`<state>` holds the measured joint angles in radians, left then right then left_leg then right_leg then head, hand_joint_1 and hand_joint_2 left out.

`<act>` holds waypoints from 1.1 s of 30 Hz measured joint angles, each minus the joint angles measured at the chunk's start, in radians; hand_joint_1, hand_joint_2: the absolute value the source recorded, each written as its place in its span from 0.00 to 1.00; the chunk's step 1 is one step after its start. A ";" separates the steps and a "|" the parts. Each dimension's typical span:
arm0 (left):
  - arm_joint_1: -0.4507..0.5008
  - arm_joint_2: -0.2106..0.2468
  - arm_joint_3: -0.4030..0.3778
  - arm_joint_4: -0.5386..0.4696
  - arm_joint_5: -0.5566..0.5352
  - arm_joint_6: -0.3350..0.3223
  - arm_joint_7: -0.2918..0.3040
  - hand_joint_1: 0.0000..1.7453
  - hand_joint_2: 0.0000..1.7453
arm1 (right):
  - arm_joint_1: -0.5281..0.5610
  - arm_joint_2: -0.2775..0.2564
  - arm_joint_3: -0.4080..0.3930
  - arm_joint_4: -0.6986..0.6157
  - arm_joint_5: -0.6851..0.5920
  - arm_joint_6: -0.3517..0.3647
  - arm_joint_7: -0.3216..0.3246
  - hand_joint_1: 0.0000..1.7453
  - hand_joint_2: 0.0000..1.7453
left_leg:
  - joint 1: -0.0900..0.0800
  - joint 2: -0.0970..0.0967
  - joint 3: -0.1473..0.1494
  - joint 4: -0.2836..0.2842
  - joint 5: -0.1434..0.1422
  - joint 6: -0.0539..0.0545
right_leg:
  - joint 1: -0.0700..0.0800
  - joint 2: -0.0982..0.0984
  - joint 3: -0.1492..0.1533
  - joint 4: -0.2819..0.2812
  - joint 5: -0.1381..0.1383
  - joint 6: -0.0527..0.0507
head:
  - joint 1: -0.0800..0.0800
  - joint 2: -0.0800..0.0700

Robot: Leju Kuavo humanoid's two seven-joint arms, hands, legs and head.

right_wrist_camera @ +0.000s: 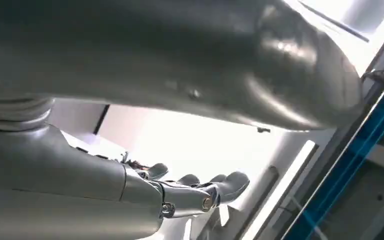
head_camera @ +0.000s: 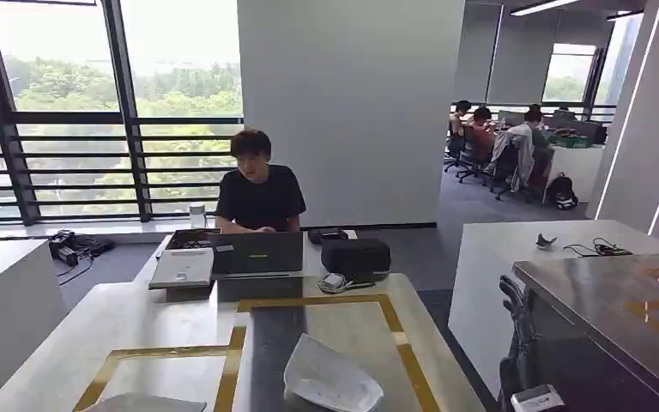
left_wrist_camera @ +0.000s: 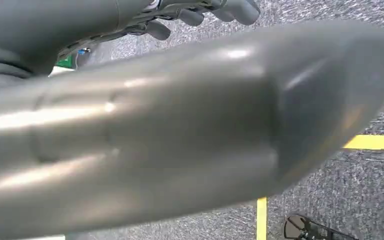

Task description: Take the parts from the cabinet and place them on the table.

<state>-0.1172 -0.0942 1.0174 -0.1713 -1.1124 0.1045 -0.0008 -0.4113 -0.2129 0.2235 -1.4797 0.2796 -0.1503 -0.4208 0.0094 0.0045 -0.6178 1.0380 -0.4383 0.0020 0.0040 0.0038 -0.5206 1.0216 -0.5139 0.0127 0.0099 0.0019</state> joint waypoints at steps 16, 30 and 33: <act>0.043 -0.019 0.001 0.001 0.014 0.021 0.055 0.00 0.00 | 0.511 0.047 -0.558 0.057 -0.021 0.151 0.013 0.00 0.00 | 0.004 -0.024 0.132 -0.001 -0.128 -0.029 | -0.014 -0.037 -0.131 0.010 0.110 -0.002 | -0.005 0.000; 0.040 -0.035 0.003 0.002 0.037 0.029 -0.029 0.00 0.00 | 0.366 0.093 -0.986 1.044 0.324 0.145 0.487 0.00 0.00 | -0.020 0.006 -0.009 -0.001 0.001 0.020 | -0.002 -0.014 0.047 -0.009 -0.040 -0.023 | 0.007 0.000; 0.039 -0.029 0.009 0.001 0.045 0.042 -0.005 0.00 0.00 | 0.373 0.128 -1.006 1.142 0.337 0.135 0.646 0.00 0.00 | -0.007 0.010 -0.009 -0.010 0.025 -0.001 | 0.012 -0.014 0.041 -0.025 -0.023 -0.024 | 0.011 0.000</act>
<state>-0.0786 -0.1236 1.0262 -0.1705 -1.0674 0.1469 -0.0057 -0.0384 -0.0850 -0.7824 -0.3375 0.6165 -0.0157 0.2248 0.0020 0.0149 -0.6269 1.0280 -0.4129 0.0006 0.0157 -0.0104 -0.4800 0.9970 -0.5365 -0.0115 0.0210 0.0023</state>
